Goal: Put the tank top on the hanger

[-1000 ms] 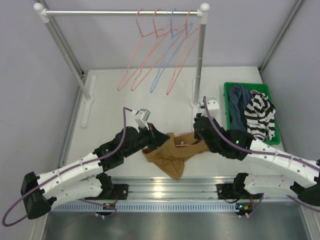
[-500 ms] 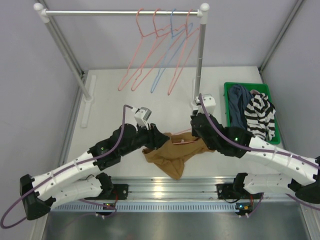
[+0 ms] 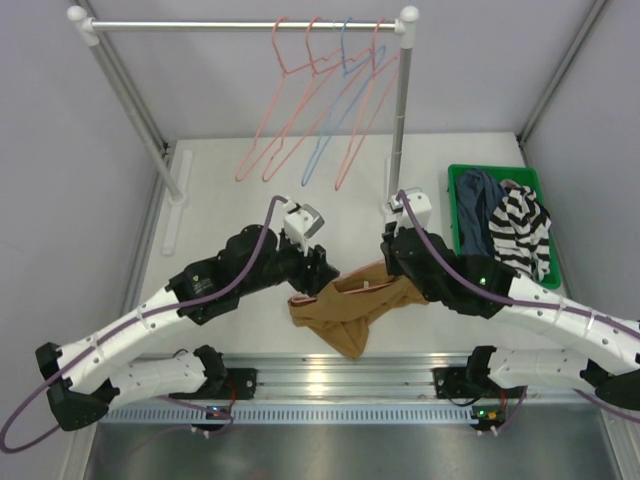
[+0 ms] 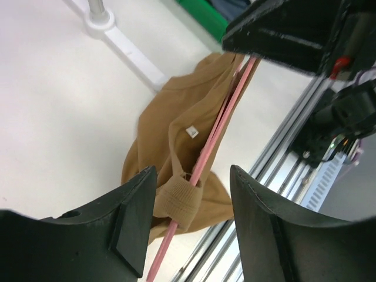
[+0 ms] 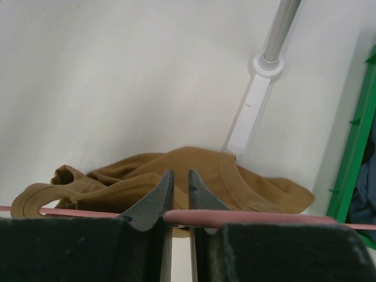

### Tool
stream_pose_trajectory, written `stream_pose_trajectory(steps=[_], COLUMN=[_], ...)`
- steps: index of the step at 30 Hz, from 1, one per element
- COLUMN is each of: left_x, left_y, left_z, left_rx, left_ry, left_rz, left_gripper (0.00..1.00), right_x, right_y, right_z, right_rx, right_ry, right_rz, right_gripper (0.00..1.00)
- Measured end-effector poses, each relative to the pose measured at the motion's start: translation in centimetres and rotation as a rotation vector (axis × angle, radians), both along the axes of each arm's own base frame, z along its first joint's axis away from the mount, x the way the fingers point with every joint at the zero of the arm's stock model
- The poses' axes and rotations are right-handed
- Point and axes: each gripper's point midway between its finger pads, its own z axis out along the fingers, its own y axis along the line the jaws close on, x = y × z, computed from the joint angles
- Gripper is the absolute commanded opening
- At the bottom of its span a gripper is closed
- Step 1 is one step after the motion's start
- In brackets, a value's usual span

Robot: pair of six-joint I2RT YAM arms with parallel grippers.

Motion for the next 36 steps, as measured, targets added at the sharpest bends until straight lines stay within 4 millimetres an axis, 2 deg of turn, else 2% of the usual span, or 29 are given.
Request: stream_pose_trajectory(steps=[7, 10, 21, 29, 33, 36], left_x=[-0.4, -0.8, -1.8, -1.8, -1.6, -1.3], left_y=[0.7, 1.4, 1.3, 0.4, -0.1, -0.5], left_z=[-4.4, -5.4, -6.0, -8.1, -8.1, -7.8], left_rx=[0.223, 0.274, 0.291, 0.314, 0.300, 0.279], left_ry=[0.045, 0.059, 0.068, 0.091, 0.081, 0.064], left_rz=[-0.060, -0.078, -0.149, -0.184, -0.186, -0.184], left_gripper=[0.58, 0.58, 0.57, 0.54, 0.50, 0.39], right_x=[-0.2, -0.3, -0.5, -0.6, -0.6, -0.7], right_y=[0.2, 0.3, 0.5, 0.6, 0.6, 0.7], right_z=[-0.1, 0.0, 0.0, 1.0, 1.6, 1.6], right_rx=[-0.008, -0.003, 0.000, 0.017, 0.031, 0.031], right_ry=[0.005, 0.006, 0.012, 0.007, 0.000, 0.002], right_rz=[0.024, 0.029, 0.050, 0.058, 0.061, 0.065], right_gripper=[0.00, 0.00, 0.00, 0.00, 0.00, 0.00])
